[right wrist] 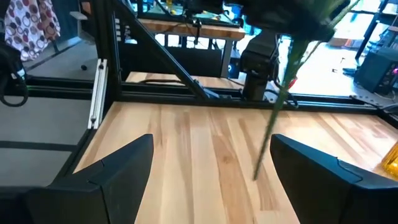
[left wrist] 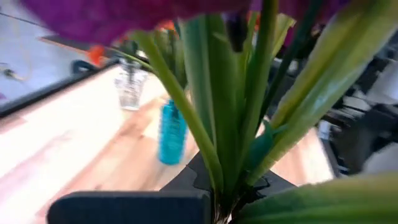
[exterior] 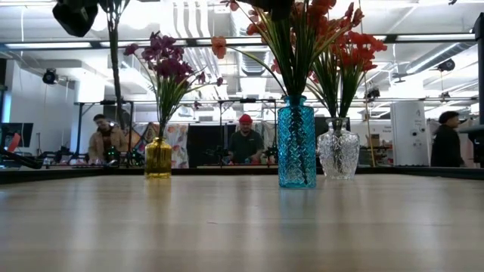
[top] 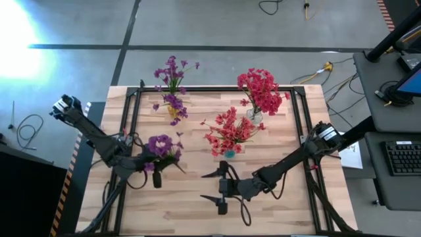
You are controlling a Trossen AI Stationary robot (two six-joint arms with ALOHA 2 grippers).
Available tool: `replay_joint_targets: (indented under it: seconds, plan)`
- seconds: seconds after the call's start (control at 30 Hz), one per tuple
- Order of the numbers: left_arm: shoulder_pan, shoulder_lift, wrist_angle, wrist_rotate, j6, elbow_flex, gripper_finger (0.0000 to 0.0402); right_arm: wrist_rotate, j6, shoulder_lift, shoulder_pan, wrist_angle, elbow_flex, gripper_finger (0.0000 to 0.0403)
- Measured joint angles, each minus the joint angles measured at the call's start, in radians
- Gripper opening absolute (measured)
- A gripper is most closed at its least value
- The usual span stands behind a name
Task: Sort flowers into vase by color
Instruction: Put the violet flowers into the yellow vase
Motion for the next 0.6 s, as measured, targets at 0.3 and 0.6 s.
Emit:
replay_joint_targets:
  seconds: [0.3,0.6]
  plan:
    - [0.014,-0.139,-0.166,-0.158,0.013,0.000,0.0001,-0.001,0.009,-0.020,0.009,-0.033,0.000,0.0309]
    - [0.131,-0.260,-0.195,-0.243,0.176,0.011,0.0001,-0.001,0.088,-0.096,0.011,-0.195,0.000,0.0304]
